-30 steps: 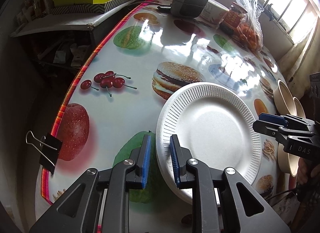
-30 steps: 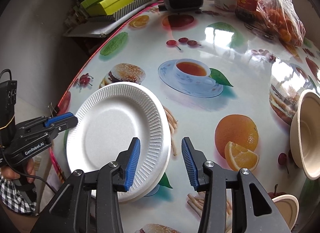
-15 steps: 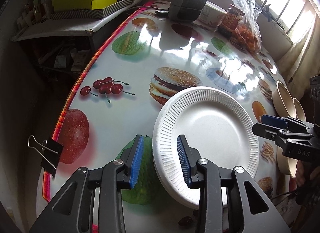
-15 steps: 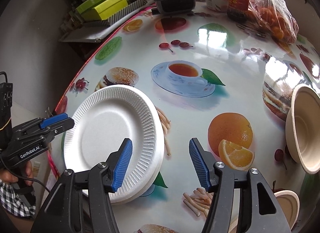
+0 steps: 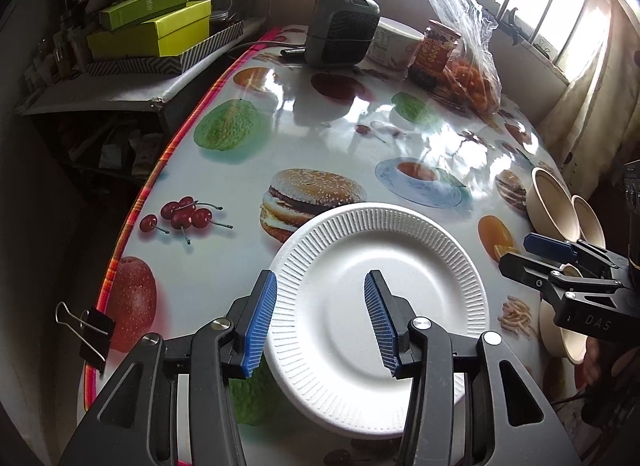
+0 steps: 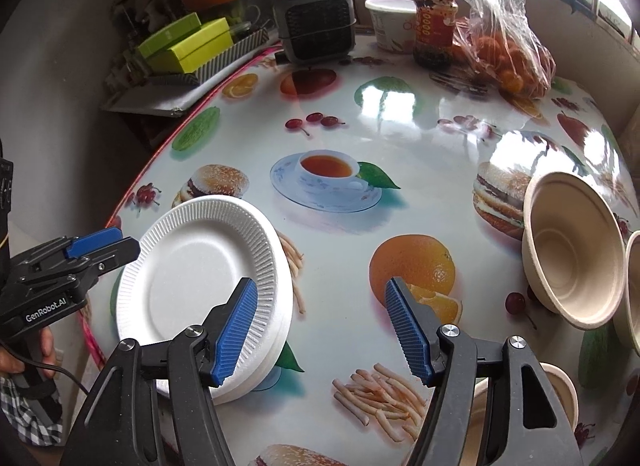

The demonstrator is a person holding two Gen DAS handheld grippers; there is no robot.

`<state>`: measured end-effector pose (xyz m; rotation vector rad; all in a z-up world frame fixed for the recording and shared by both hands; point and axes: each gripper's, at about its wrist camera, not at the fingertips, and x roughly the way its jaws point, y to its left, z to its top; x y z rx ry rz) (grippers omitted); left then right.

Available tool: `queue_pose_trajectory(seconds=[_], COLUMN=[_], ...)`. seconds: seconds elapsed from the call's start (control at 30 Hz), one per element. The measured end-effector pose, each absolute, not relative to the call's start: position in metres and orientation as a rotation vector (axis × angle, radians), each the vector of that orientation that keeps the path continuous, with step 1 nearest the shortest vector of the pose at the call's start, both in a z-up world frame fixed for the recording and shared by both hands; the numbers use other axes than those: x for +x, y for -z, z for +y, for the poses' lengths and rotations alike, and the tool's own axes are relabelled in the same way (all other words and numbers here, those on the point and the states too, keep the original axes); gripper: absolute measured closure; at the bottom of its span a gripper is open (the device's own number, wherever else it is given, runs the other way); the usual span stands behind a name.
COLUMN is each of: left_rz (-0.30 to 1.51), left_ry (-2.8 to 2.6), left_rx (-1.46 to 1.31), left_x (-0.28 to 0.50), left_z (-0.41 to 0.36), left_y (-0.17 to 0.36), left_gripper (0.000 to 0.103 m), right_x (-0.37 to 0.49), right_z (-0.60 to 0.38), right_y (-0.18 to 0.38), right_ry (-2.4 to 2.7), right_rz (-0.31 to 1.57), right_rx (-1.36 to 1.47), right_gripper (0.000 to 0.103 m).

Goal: Organize plates and bowls
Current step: 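Move both grippers open toward the tan paper bowls on the table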

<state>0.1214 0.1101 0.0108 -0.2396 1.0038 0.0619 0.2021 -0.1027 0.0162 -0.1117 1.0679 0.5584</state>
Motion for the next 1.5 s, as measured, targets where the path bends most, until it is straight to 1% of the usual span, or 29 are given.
queue_pose_trajectory(seconds=[0.3,0.73,1.5], left_rz=[0.952,0.936,0.96], left_ry=[0.017,0.145,0.293], left_rx=[-0.22,-0.179,-0.116], left_x=[0.138,0.159,0.207], left_z=[0.078,0.023,-0.077], left_y=[-0.029,-0.042,-0.043], left_gripper=[0.056,0.056,0.056], right_x=[0.196,0.192,0.199], right_z=[-0.122,-0.176,-0.29], right_y=[-0.032,-0.047,-0.053], right_ry=[-0.493,-0.365,-0.195], right_rz=[0.997,0.944,0.89], right_rx=[-0.096,-0.015,0.09], right_gripper=[0.036,0.036,0.036])
